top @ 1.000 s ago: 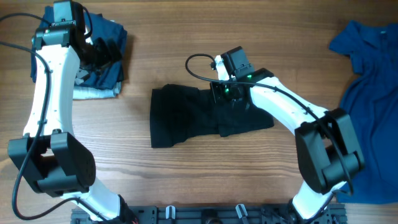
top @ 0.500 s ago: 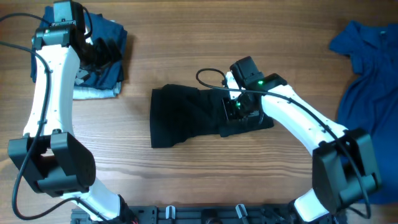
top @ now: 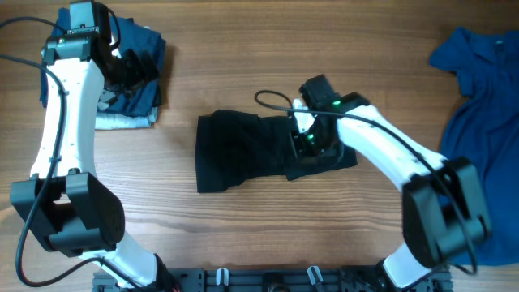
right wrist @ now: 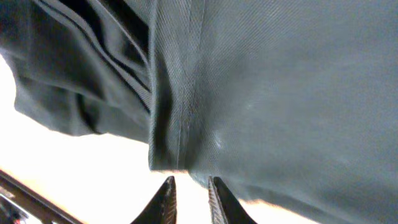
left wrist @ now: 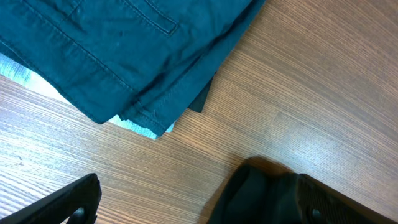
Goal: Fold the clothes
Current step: 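Release the polo and lift the right gripper rightward, then grasp the polo's right end with the right gripper and fold it leftward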
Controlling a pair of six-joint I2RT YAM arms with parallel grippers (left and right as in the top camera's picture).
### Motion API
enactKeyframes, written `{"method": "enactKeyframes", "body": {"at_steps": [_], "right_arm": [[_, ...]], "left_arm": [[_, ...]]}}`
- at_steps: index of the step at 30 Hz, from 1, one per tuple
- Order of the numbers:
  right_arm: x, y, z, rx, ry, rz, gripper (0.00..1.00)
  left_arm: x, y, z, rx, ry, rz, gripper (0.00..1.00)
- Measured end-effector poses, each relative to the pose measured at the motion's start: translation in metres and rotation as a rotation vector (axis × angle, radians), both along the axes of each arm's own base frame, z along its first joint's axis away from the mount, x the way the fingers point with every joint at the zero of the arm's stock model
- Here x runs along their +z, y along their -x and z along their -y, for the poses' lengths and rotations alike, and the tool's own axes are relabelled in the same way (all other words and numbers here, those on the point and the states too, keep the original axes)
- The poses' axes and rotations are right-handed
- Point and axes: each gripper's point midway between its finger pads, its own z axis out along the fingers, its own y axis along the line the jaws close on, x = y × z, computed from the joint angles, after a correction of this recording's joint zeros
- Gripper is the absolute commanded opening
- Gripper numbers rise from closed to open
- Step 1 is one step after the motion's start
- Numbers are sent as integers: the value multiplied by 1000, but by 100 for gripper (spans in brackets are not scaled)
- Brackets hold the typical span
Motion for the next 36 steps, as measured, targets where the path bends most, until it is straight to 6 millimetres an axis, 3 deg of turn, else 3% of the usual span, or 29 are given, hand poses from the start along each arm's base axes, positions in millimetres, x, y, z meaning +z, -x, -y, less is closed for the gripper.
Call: {"method": "enactKeyframes", "body": {"at_steps": [1,3,4,5,7,10,12,17,20,22,30,32,33,34,36], "right_arm": [[14,-5,7,-16,5,27,26],[50,-20,36,-85,23,116,46],[56,-24,43,-88,31,140,53],[73,-37,76,-173,51,200,56],[71,-50,115,-231,86,222,59],[66,-63,154,-288,116,244,57],[53,-73,170,-316,127,239,57],[-5,-81,163,-266,85,122,57],[-34,-78,158,-251,61,51,49],[-46,-74,151,-234,23,12,50],[-46,-69,137,-220,-49,-13,50],[-48,-69,136,-219,-61,-6,40],[-49,-69,134,-218,-70,0,15],[-50,-67,133,-213,-76,0,5],[-54,-63,133,-210,-78,-8,4]], "left_arm": [[0,0,0,0,0,0,100],[0,0,0,0,0,0,100],[0,0,0,0,0,0,100],[0,0,0,0,0,0,100],[0,0,0,0,0,0,100],[0,0,0,0,0,0,100],[0,0,0,0,0,0,100],[0,0,0,0,0,0,100],[0,0,0,0,0,0,100],[0,0,0,0,0,0,100],[0,0,0,0,0,0,100],[0,0,0,0,0,0,100],[0,0,0,0,0,0,100],[0,0,0,0,0,0,100],[0,0,0,0,0,0,100]]}}
